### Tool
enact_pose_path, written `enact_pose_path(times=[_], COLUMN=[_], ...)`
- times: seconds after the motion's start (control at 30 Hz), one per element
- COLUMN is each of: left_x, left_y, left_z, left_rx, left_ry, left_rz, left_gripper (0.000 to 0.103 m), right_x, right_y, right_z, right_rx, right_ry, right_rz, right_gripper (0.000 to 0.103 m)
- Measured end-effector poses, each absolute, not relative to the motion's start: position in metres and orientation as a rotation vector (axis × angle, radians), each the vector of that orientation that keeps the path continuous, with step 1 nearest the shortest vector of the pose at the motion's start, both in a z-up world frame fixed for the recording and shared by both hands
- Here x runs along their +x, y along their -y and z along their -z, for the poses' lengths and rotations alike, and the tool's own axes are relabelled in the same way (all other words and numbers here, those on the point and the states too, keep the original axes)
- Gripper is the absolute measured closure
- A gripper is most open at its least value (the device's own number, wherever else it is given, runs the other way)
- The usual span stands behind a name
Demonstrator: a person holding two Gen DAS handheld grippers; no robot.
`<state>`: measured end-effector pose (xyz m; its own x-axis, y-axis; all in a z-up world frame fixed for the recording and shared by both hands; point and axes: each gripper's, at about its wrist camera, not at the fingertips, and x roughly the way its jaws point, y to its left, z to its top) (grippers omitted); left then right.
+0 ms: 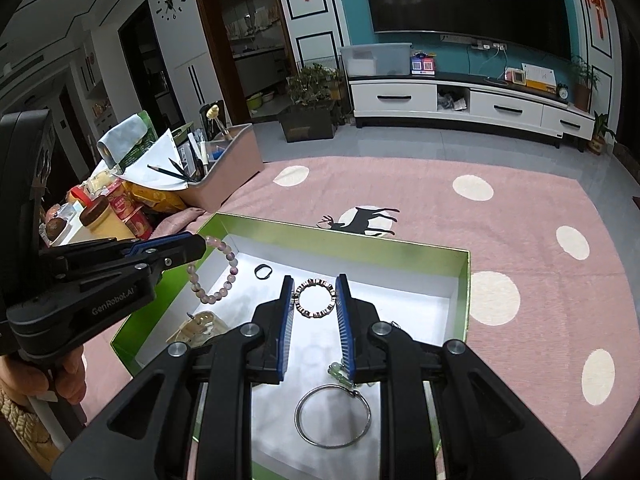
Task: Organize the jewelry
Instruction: 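Lower both items into the green box and open both tools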
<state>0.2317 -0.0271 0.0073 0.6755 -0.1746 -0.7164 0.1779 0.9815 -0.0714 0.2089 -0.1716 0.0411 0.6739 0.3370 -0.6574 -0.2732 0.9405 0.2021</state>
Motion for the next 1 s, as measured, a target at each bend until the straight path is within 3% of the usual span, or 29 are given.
enact_pose_path(times=[0.93,1.0], left_x=[0.250,0.250], left_y=[0.024,0.024], left_z=[0.016,0.017], left_rx=[0.001,0.006], left_ry=[-0.857,-0.855], left_rz=[0.192,0.187], left_gripper=[0.095,0.092], right_x=[0.236,0.236], right_y=[0.163,0.165], right_z=[-0.019,-0.018], right_rx=[0.128,0.142], right_ry=[-0.846,-0.845], right_rz=[-0.322,-0.324], right_gripper=[0.081,0.079])
